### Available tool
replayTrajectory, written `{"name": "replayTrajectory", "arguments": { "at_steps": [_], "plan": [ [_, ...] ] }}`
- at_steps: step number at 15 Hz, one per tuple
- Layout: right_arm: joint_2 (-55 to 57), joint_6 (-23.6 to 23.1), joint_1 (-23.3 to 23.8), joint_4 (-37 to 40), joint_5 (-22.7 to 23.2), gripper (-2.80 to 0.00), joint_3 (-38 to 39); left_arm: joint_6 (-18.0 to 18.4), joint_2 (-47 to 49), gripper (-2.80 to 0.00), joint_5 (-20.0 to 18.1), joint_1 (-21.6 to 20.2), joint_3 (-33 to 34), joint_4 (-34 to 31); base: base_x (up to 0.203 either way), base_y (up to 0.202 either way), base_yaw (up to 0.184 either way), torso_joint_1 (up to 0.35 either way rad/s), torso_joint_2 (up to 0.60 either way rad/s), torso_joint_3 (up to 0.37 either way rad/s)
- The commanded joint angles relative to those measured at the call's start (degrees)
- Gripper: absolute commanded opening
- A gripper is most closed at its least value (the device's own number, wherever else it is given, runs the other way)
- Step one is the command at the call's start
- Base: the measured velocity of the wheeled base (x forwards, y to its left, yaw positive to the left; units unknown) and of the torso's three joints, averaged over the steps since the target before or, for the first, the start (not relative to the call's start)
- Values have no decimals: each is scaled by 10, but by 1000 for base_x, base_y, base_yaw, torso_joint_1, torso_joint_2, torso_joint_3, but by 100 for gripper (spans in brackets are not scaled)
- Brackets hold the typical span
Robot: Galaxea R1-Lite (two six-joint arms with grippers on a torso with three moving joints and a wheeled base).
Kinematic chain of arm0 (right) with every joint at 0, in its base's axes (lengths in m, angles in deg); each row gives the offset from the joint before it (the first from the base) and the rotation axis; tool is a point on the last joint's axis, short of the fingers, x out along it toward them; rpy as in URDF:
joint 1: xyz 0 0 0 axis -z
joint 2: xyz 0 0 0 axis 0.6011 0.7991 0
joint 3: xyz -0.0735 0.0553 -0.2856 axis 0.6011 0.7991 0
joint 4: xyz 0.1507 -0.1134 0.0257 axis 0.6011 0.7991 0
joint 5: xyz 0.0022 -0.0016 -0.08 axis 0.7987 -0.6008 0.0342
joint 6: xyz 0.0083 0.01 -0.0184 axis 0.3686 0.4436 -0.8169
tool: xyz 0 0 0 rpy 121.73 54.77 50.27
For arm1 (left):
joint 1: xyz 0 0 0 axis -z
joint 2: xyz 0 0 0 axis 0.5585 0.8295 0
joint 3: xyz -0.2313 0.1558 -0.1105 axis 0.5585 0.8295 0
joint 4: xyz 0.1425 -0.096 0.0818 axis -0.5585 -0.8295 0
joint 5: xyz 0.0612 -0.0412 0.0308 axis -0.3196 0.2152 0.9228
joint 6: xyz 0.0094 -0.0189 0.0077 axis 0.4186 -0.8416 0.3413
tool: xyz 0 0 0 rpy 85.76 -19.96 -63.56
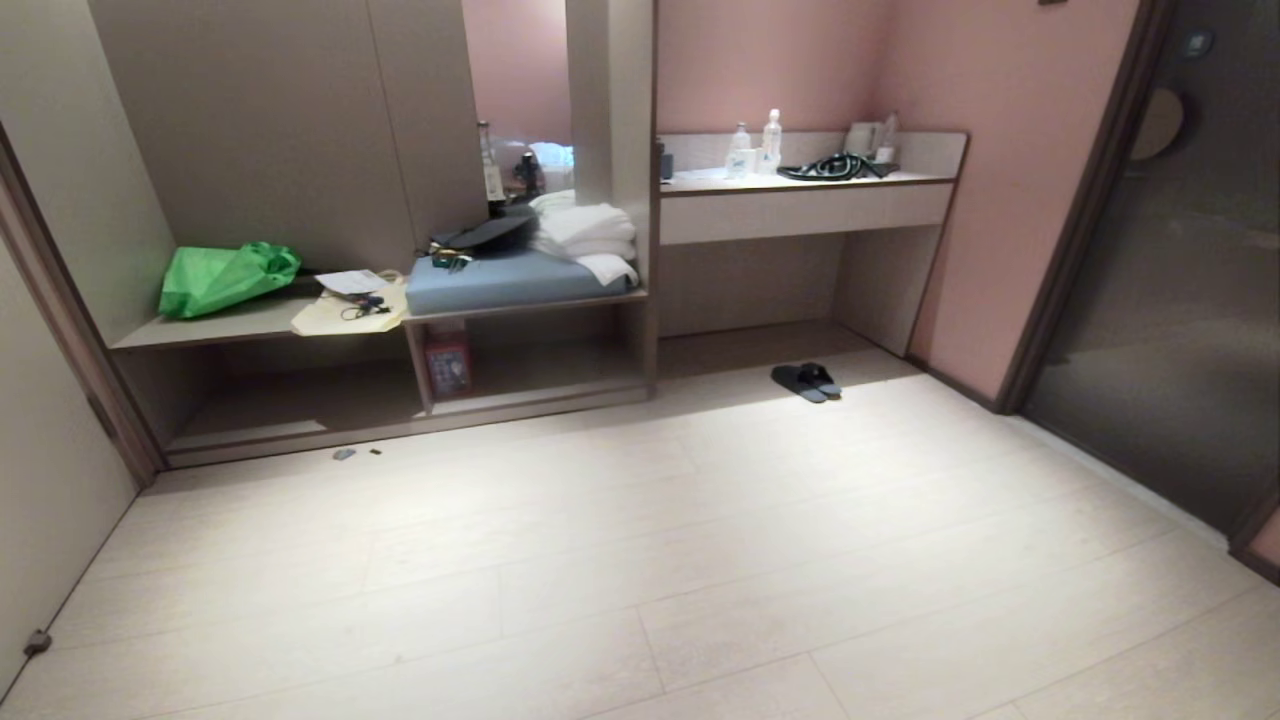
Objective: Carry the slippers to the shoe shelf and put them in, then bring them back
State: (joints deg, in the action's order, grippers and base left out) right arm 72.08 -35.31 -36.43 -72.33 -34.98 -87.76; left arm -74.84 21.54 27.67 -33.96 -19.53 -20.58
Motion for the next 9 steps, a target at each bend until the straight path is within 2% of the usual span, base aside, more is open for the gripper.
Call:
{"name": "replayTrajectory", "arguments": {
  "at_steps": [1, 9],
  "plan": [
    [1, 0, 0, 0, 0, -280, 1, 0, 1, -280, 0, 0, 0, 0, 0, 0, 0, 0, 0, 0],
    [1, 2, 0, 0, -2, -280, 1, 0, 1, -280, 0, 0, 0, 0, 0, 0, 0, 0, 0, 0]
  ]
}}
